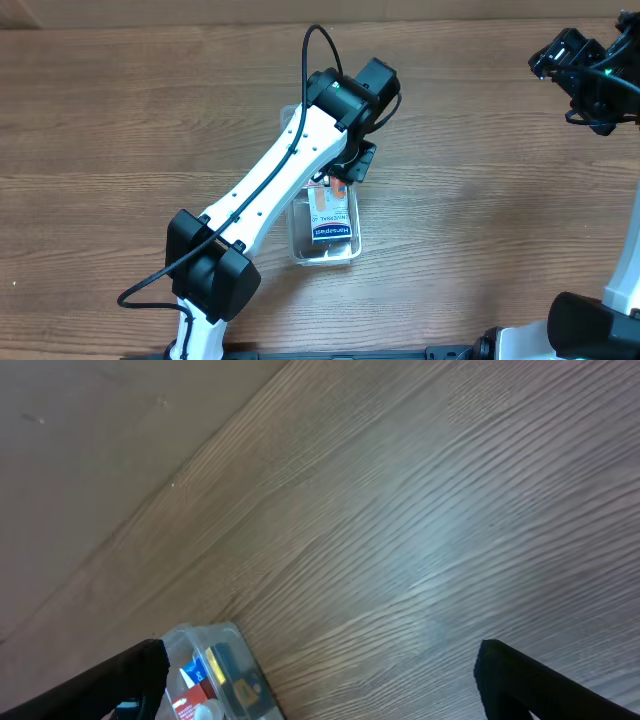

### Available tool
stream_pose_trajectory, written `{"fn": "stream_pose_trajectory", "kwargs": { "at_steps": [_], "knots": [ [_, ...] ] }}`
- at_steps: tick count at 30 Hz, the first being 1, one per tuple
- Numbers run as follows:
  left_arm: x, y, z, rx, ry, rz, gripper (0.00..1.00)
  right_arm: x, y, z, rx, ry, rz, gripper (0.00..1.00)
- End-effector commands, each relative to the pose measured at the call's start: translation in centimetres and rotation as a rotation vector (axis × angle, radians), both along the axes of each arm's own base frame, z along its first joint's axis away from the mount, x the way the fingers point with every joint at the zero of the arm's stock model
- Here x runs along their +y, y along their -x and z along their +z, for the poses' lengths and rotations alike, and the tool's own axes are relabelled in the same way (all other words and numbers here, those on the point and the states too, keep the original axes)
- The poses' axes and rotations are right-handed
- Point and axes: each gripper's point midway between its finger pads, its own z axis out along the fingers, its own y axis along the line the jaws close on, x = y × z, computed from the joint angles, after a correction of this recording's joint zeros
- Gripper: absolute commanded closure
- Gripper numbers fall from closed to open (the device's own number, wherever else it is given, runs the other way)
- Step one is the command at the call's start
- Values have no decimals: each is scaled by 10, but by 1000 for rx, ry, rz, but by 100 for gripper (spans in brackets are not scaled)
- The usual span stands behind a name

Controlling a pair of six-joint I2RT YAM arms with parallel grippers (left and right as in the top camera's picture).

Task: Pack container
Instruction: 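Carry the orange tube over the container and lower it in, then push the orange tube upright into the container's far end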

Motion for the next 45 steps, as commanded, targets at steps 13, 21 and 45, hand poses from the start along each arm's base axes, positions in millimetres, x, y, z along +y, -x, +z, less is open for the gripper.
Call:
{"fn": "stream_pose_trajectory", "kwargs": {
  "at_steps": [13, 21, 45],
  "knots": [
    [42, -12, 69, -170, 75, 96, 66, 1, 0, 5, -17, -1, 6, 0],
    [55, -61, 71, -297, 99, 130, 66, 1, 0, 5, -17, -1, 6, 0],
    [12, -126, -37, -249, 103, 88, 69, 1, 0, 5, -17, -1, 6, 0]
  ]
}}
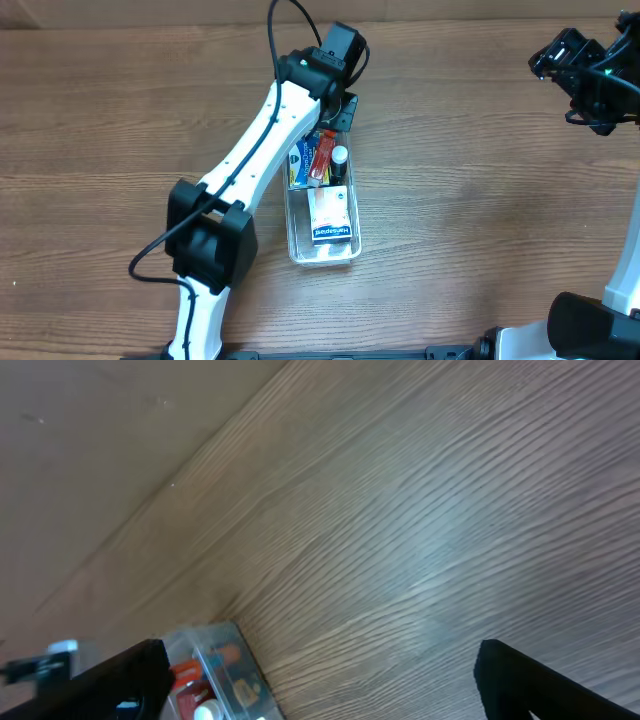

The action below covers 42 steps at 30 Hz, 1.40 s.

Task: Pack container
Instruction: 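Push the orange tube upright into the container's far end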

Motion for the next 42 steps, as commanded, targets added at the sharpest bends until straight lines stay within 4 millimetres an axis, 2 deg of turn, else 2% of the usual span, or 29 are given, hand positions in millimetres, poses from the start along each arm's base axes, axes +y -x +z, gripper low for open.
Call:
{"fn": "stream_pose_trajectory", "kwargs": {
  "at_steps": [1, 5, 9, 11, 12, 14, 16, 19, 21, 23, 27, 31, 34, 37, 42],
  "knots": [
    [4, 1, -9, 22, -23, -18, 69, 1, 0, 5, -16, -1, 6, 0],
    [1, 6, -10, 44, -11, -28, 64, 1, 0, 5, -16, -1, 6, 0],
    [2, 11, -10, 64, -11, -38, 54, 1, 0, 5, -16, -1, 6, 0],
    [4, 10, -4, 54, -10, -34, 44, 1, 0, 5, -16, -1, 6, 0],
    [5, 8, 2, 42, -10, -30, 34, 1, 0, 5, -16, -1, 6, 0],
    [6, 5, 18, 12, 6, -24, 24, 1, 0, 5, -16, -1, 6, 0],
    [9, 2, 40, -26, 26, -17, 18, 1, 0, 5, -16, -1, 6, 0],
    [14, 6, 66, -56, 43, -13, 18, 1, 0, 5, -16, -1, 6, 0],
    [18, 15, 73, -44, 37, -12, 29, 1, 0, 5, -16, -1, 6, 0],
    [25, 27, 69, 7, 9, -13, 37, 1, 0, 5, -16, -1, 6, 0],
    [38, 52, 48, 130, -52, -2, 61, 1, 0, 5, -16, -1, 6, 0],
    [45, 71, 22, 228, -94, -7, 78, 1, 0, 5, -16, -1, 6, 0],
    [44, 79, 8, 266, -102, -20, 86, 1, 0, 5, -16, -1, 6, 0],
    [30, 90, -4, 310, -61, -104, 88, 1, 0, 5, -16, -1, 6, 0],
    [18, 95, -7, 306, -57, -160, 89, 1, 0, 5, -16, -1, 6, 0]
  ]
}}
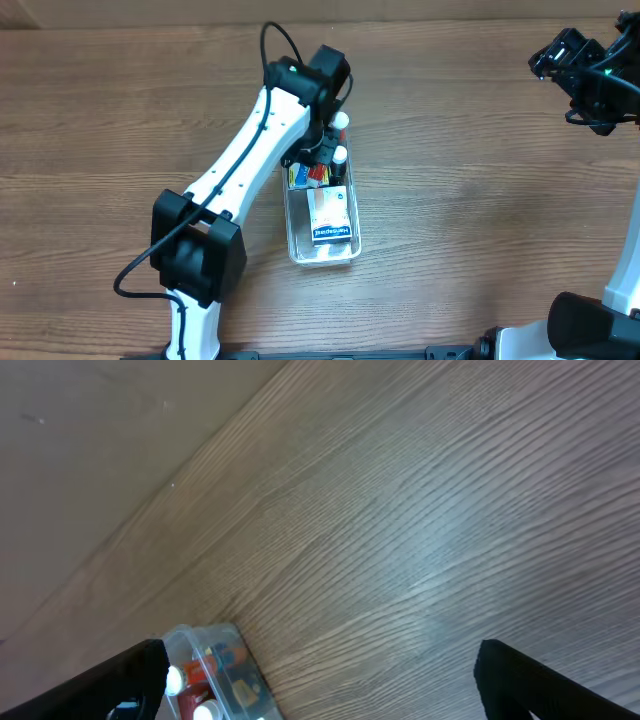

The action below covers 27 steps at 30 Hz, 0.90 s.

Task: Pack container
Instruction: 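Push the orange tube upright into the container's far end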

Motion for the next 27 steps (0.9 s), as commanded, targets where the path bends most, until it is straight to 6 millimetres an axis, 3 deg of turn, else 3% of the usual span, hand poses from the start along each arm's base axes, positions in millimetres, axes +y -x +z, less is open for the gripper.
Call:
{"fn": "stream_pose_trajectory", "kwargs": {
  "at_steps": [1, 4, 16, 27],
  "knots": [
    [-21, 8, 2, 6, 57, -101, 88, 1, 0, 5, -17, -1, 6, 0],
    [-30, 14, 1, 19, 80, -182, 83, 1, 0, 5, -17, -1, 6, 0],
    [-22, 15, -34, 22, 40, -215, 78, 1, 0, 5, -17, -1, 6, 0],
    [42, -2, -33, -18, -156, 221, 80, 1, 0, 5, -17, -1, 6, 0]
  ]
}}
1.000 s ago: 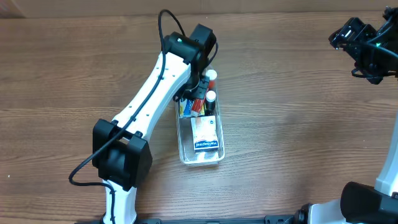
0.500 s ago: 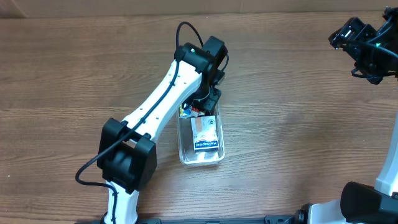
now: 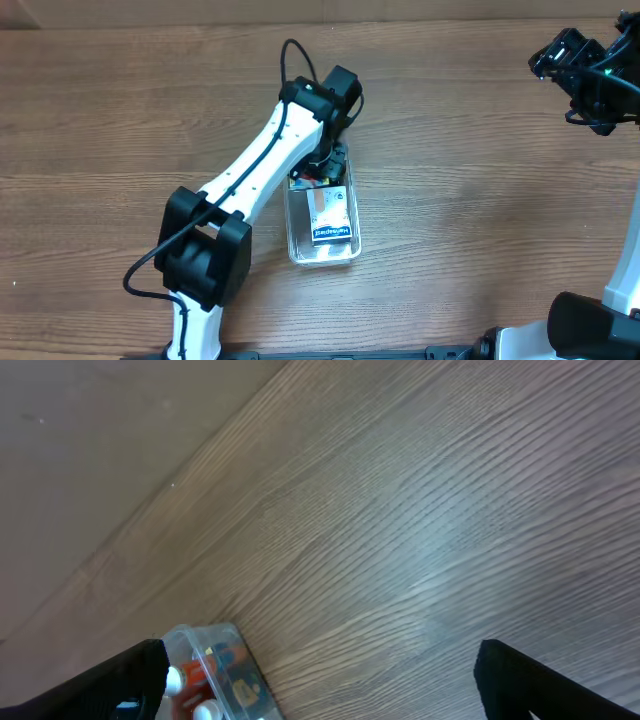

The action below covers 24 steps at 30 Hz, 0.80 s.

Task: Pack container
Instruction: 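Push the orange tube upright into the container's far end, then withdraw the left gripper from the container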

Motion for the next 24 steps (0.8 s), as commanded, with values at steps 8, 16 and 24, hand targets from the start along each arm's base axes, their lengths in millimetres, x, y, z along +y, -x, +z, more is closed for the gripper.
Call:
{"fn": "stream_pose_trajectory", "kwargs": {
  "at_steps": [8, 16, 24],
  "knots": [
    [53, -9, -1, -14, -95, 311, 76, 1, 0, 5, -17, -1, 6, 0],
    [49, -12, 33, -87, -42, 294, 61, 1, 0, 5, -17, -1, 6, 0],
    [102, -18, 145, -352, 54, 408, 24, 1, 0, 5, -17, -1, 6, 0]
  ]
}}
